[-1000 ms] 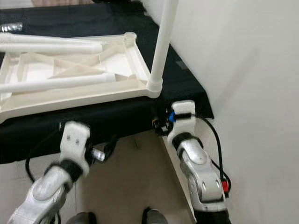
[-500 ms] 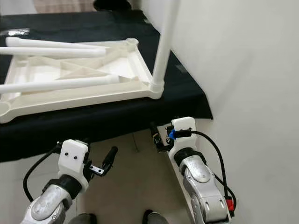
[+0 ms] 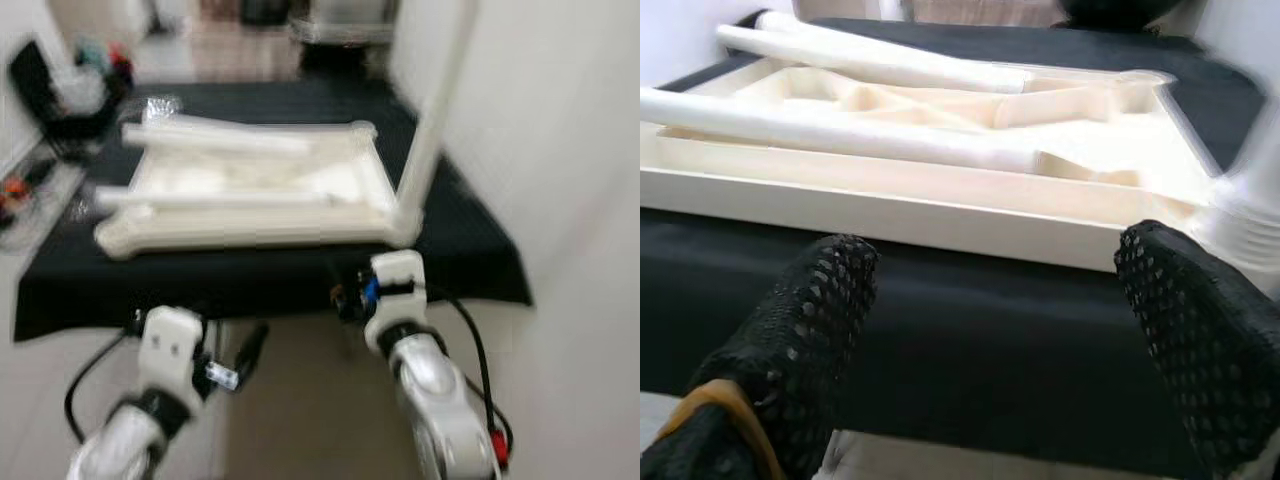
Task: Building children table
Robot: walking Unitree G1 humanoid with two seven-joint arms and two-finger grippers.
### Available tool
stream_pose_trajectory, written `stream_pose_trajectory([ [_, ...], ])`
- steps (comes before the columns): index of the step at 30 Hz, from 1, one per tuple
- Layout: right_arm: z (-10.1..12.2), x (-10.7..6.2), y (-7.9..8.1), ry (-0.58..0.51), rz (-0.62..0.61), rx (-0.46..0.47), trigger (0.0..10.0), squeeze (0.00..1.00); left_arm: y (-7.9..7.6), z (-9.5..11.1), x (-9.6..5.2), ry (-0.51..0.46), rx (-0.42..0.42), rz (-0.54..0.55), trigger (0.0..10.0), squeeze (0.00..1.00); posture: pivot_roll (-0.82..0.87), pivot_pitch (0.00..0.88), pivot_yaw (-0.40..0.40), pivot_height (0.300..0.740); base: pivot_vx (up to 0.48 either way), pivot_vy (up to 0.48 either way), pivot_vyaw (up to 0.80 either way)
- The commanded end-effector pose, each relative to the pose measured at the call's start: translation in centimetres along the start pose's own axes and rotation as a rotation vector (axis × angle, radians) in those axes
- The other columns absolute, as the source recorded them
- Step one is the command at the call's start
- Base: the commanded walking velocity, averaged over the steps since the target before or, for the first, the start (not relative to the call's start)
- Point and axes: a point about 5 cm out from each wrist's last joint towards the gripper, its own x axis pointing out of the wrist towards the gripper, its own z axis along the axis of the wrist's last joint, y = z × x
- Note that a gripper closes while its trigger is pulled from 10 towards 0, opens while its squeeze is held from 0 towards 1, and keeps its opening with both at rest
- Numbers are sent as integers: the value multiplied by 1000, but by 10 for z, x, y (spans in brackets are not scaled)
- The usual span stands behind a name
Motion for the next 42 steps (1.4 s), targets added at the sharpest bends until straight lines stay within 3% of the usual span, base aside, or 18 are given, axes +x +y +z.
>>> stream_pose_trajectory([
  [1, 0, -2, -11, -2, -53, -5, 10000, 0, -1, 0, 1, 7, 0, -8, 10000, 0, 46, 139, -61, 740, 345, 0, 0],
  [8, 3, -2, -34, -15, -181, -28, 10000, 0, 1, 5, 7, -11, 1, -3, 10000, 0, 42, 149, -55, 740, 298, 0, 0],
  [17, -4, -12, -47, 12, -211, -20, 10000, 0, 5, 9, 9, -23, -3, 7, 10000, 0, 46, 154, -52, 740, 0, 0, 0],
  [22, -9, -16, -63, 57, -324, -86, 10000, 0, 5, 8, 9, -17, -7, 8, 10000, 0, 45, 150, -51, 740, 0, 0, 0],
  [29, -8, -13, -64, 47, -330, -68, 10000, 0, 3, 9, 10, -20, -11, -4, 10000, 0, 46, 155, -49, 740, 0, 0, 0],
  [31, -4, -8, -60, 30, -304, -45, 10000, 0, 3, 10, 10, -23, -10, -5, 10000, 0, 47, 161, -48, 740, 0, 0, 0],
  [33, 7, 7, -53, -8, -233, -8, 10000, 0, 3, 12, 11, -28, -10, -5, 10000, 0, 53, 164, -48, 740, 0, 0, 0],
  [37, 18, 21, -55, -25, -210, -38, 10000, 0, 3, 14, 11, -33, -9, -6, 10000, 0, 55, 167, -50, 740, 0, 0, 0],
  [42, 30, 34, -75, -50, -209, -56, 10000, 0, 5, 15, 11, -37, -5, -2, 10000, 0, 60, 174, -54, 740, 0, 0, 0],
])
